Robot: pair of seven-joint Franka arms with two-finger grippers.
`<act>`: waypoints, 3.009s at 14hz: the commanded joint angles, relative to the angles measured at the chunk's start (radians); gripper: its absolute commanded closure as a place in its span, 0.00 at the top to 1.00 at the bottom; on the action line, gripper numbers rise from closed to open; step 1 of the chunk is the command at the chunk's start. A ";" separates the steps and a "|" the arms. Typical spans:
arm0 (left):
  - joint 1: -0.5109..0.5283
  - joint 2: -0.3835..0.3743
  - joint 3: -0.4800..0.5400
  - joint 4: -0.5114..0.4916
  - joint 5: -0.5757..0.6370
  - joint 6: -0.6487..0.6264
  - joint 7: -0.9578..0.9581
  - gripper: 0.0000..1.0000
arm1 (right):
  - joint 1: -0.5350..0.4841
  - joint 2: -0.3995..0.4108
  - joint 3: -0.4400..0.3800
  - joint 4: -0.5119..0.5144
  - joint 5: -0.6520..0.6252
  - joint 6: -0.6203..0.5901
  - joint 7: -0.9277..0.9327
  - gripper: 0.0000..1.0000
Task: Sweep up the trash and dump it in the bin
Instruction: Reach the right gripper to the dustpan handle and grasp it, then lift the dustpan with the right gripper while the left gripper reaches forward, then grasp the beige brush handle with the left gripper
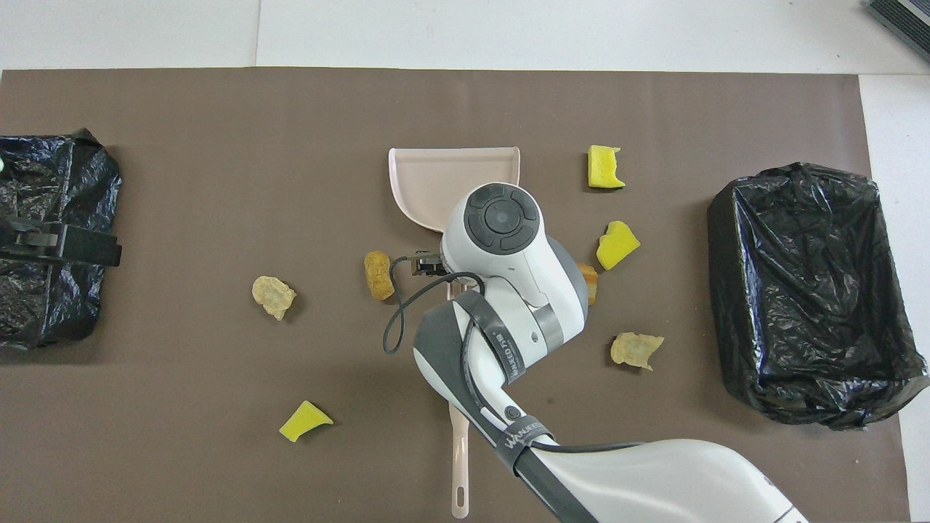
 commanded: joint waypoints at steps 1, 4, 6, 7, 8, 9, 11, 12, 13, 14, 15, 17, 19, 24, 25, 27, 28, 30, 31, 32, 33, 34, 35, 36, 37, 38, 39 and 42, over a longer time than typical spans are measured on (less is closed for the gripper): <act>0.008 -0.021 0.006 -0.027 0.001 0.007 0.013 1.00 | 0.003 -0.002 0.000 -0.031 0.024 0.021 -0.022 0.96; 0.006 -0.027 0.008 -0.031 0.001 0.001 0.013 1.00 | 0.003 -0.006 0.000 -0.044 0.024 0.017 -0.027 0.55; 0.006 -0.027 0.008 -0.031 0.001 0.001 0.011 1.00 | 0.003 -0.005 0.000 -0.041 0.027 0.014 -0.015 0.00; -0.002 -0.027 0.008 -0.031 0.001 0.000 0.011 1.00 | -0.002 -0.003 0.000 -0.038 0.026 0.011 -0.027 0.00; -0.005 -0.027 0.008 -0.031 0.001 0.000 0.011 1.00 | -0.015 -0.002 0.000 -0.035 0.024 0.005 -0.033 0.00; -0.005 -0.027 0.008 -0.031 0.001 0.001 0.011 1.00 | -0.020 -0.002 0.000 -0.032 0.026 0.008 -0.063 0.00; -0.008 -0.027 0.005 -0.031 0.001 0.001 0.011 1.00 | -0.020 0.000 0.000 -0.026 0.035 0.027 -0.157 0.00; -0.009 -0.027 0.003 -0.031 0.001 0.001 0.011 1.00 | -0.026 -0.002 -0.003 -0.019 0.035 0.028 -0.201 0.00; -0.009 -0.029 -0.007 -0.031 0.001 -0.002 0.010 1.00 | -0.047 -0.006 -0.006 -0.010 0.034 0.028 -0.259 0.00; -0.011 -0.032 -0.021 -0.034 0.001 -0.002 0.010 1.00 | -0.070 -0.017 -0.005 -0.010 0.038 0.026 -0.333 0.00; -0.012 -0.033 -0.027 -0.036 0.001 -0.002 0.010 1.00 | -0.089 -0.031 -0.005 -0.010 0.040 0.020 -0.416 0.00; -0.035 -0.035 -0.027 -0.039 0.001 -0.002 0.010 1.00 | -0.144 -0.067 -0.006 -0.015 0.038 -0.018 -0.558 0.00; -0.040 -0.055 -0.030 -0.077 0.000 -0.002 0.002 1.00 | -0.199 -0.095 -0.006 -0.013 0.037 -0.063 -0.693 0.00; -0.166 -0.165 -0.035 -0.265 0.000 0.004 -0.034 1.00 | -0.290 -0.130 -0.009 -0.013 0.020 -0.141 -0.921 0.00; -0.173 -0.190 -0.036 -0.307 -0.002 0.009 -0.051 1.00 | -0.298 -0.130 -0.009 -0.013 0.017 -0.141 -0.948 0.00; -0.224 -0.208 -0.035 -0.370 -0.007 0.029 -0.065 1.00 | -0.328 -0.130 -0.011 -0.015 0.001 -0.141 -1.033 0.00; -0.235 -0.211 -0.036 -0.394 -0.014 0.033 -0.100 1.00 | -0.347 -0.127 -0.011 -0.015 0.000 -0.141 -1.082 0.00; -0.299 -0.216 -0.036 -0.460 -0.060 0.081 -0.204 1.00 | -0.376 -0.124 -0.011 -0.012 -0.018 -0.137 -1.160 0.00; -0.342 -0.214 -0.036 -0.499 -0.063 0.142 -0.260 1.00 | -0.391 -0.123 -0.009 -0.010 -0.034 -0.137 -1.191 0.00; -0.394 -0.216 -0.036 -0.537 -0.063 0.205 -0.336 1.00 | -0.402 -0.121 -0.009 -0.010 -0.052 -0.137 -1.217 0.00; -0.435 -0.213 -0.036 -0.562 -0.068 0.252 -0.402 1.00 | -0.405 -0.120 -0.009 -0.010 -0.071 -0.137 -1.246 0.00; -0.489 -0.205 -0.036 -0.583 -0.080 0.292 -0.448 1.00 | -0.407 -0.118 -0.009 -0.010 -0.098 -0.137 -1.280 0.00; -0.535 -0.195 -0.036 -0.599 -0.085 0.334 -0.490 1.00 | -0.407 -0.118 -0.009 -0.010 -0.121 -0.137 -1.309 0.00; -0.584 -0.179 -0.036 -0.614 -0.085 0.375 -0.531 1.00 | -0.408 -0.118 -0.009 -0.010 -0.138 -0.134 -1.326 0.00; -0.635 -0.156 -0.036 -0.619 -0.085 0.412 -0.574 1.00 | -0.410 -0.118 -0.009 -0.010 -0.152 -0.123 -1.340 0.00; -0.681 -0.108 -0.036 -0.617 -0.085 0.447 -0.619 1.00 | -0.408 -0.118 -0.009 -0.010 -0.167 -0.124 -1.352 0.00; -0.733 -0.048 -0.035 -0.617 -0.085 0.502 -0.666 1.00 | -0.410 -0.118 -0.009 -0.010 -0.170 -0.124 -1.360 0.00; -0.813 0.057 -0.035 -0.638 -0.085 0.618 -0.749 1.00 | -0.408 -0.118 -0.008 -0.010 -0.172 -0.124 -1.361 0.00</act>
